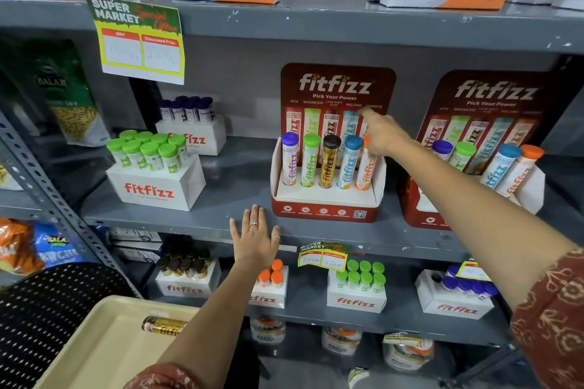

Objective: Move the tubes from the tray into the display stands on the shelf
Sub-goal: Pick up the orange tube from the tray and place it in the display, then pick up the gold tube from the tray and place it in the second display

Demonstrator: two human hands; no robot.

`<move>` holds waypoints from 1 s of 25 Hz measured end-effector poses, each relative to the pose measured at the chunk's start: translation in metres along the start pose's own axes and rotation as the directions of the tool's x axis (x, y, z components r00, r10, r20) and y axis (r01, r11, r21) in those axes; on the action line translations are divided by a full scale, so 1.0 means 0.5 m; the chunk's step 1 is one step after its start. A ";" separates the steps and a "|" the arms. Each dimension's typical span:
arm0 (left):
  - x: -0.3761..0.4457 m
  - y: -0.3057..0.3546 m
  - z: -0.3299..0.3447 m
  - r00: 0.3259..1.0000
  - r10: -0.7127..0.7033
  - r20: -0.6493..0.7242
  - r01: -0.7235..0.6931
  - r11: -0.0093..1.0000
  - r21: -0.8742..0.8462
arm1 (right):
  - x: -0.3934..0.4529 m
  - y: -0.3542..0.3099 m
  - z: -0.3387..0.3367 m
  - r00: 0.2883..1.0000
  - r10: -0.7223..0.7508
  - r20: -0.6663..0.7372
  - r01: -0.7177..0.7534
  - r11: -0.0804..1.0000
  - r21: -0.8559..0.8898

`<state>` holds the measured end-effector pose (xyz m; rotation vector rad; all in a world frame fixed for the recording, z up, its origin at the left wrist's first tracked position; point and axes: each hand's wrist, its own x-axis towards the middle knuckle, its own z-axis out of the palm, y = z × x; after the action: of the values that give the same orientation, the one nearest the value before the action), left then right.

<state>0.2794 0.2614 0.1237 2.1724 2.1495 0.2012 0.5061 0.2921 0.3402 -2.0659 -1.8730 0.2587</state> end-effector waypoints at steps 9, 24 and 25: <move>-0.025 -0.028 -0.022 0.991 0.023 -0.133 -0.039 0.991 -0.125 | -0.024 -0.061 0.037 0.964 -0.142 -0.225 0.114 0.985 -0.133; -0.248 -0.422 0.135 0.964 -0.248 0.098 0.253 0.967 -0.036 | -0.154 -0.343 0.564 0.714 -0.700 -0.037 0.695 0.714 -0.088; -0.264 -0.443 0.154 0.954 -0.270 0.132 0.278 0.959 -0.047 | -0.167 -0.356 0.601 0.705 -0.710 0.007 0.708 0.703 -0.068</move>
<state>0.0705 0.1355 0.0097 1.7753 2.3052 0.1118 0.2246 0.2609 0.1195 -1.2018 -2.5195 -0.0282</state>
